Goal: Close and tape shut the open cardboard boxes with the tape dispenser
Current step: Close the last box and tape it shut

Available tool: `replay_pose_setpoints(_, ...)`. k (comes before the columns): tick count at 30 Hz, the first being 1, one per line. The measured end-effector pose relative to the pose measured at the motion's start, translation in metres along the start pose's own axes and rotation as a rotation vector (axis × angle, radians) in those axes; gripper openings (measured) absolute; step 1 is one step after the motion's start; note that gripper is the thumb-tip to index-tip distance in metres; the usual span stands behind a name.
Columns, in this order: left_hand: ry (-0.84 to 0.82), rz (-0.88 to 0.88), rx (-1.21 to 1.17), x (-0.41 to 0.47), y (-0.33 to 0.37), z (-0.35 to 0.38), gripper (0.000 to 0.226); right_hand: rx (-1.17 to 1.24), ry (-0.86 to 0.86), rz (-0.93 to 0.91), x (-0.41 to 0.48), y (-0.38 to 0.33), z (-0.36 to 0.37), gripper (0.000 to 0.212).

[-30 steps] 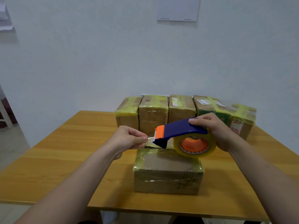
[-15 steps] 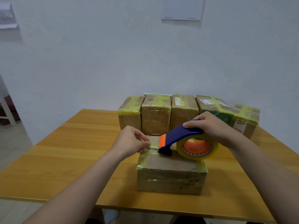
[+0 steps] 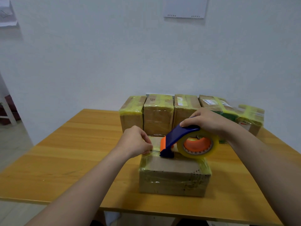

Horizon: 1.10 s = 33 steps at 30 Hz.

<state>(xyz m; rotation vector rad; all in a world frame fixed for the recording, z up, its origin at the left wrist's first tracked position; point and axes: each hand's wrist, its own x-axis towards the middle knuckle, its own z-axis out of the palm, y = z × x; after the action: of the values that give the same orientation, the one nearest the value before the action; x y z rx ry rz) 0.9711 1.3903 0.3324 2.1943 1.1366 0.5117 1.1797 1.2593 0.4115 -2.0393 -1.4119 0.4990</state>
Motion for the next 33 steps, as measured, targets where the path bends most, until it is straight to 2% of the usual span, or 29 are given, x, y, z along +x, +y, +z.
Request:
replay_pose_setpoints(2,-0.001,0.014,0.074,0.000,0.004,0.001,0.009,0.002,-0.015,0.012,0.001,0.003,0.001,0.042)
replay_pose_setpoints(5,0.048,0.089,0.314,0.004,0.009,0.003,0.059,0.026,-0.019,0.017,0.001,0.007,0.002,0.042)
replay_pose_setpoints(6,0.071,0.115,0.400,0.005,0.012,0.003,0.068,0.028,-0.018,0.015,0.001,0.008,0.003,0.041)
replay_pose_setpoints(11,0.123,0.115,0.790,0.000,0.013,-0.006,0.067,0.028,-0.027,0.008,0.001,0.009,0.005,0.040)
replay_pose_setpoints(13,0.115,0.128,0.753,-0.007,0.007,-0.014,0.057,0.023,-0.026,0.009,0.002,0.009,0.005,0.043)
replay_pose_setpoints(15,0.143,0.235,0.680,-0.020,0.005,-0.009,0.041,0.020,-0.028,0.014,0.003,0.010,0.005,0.051)
replay_pose_setpoints(17,0.117,0.350,0.611,-0.037,0.005,0.007,0.034,0.025,-0.036,0.020,0.003,0.008,0.005,0.058)
replay_pose_setpoints(19,-0.012,0.381,0.532,-0.053,0.001,0.021,0.050,0.026,-0.041,0.027,0.002,0.007,0.006,0.062)
replay_pose_setpoints(21,-0.161,0.338,0.524,-0.062,-0.006,0.024,0.085,0.029,-0.039,0.026,0.001,0.007,0.007,0.055)
replay_pose_setpoints(24,-0.222,0.331,0.647,-0.058,-0.014,0.022,0.126,0.044,-0.023,0.034,0.002,0.006,0.010,0.048)
replay_pose_setpoints(28,-0.182,0.365,0.767,-0.039,-0.020,0.003,0.132,0.065,-0.008,0.055,0.008,-0.009,0.024,0.055)
replay_pose_setpoints(31,-0.190,0.393,0.783,-0.031,-0.032,-0.008,0.131,0.082,-0.019,0.048,0.016,-0.020,0.035,0.043)
replay_pose_setpoints(33,-0.178,0.401,0.777,-0.031,-0.040,-0.007,0.132,0.110,-0.056,0.063,0.020,-0.023,0.035,0.044)
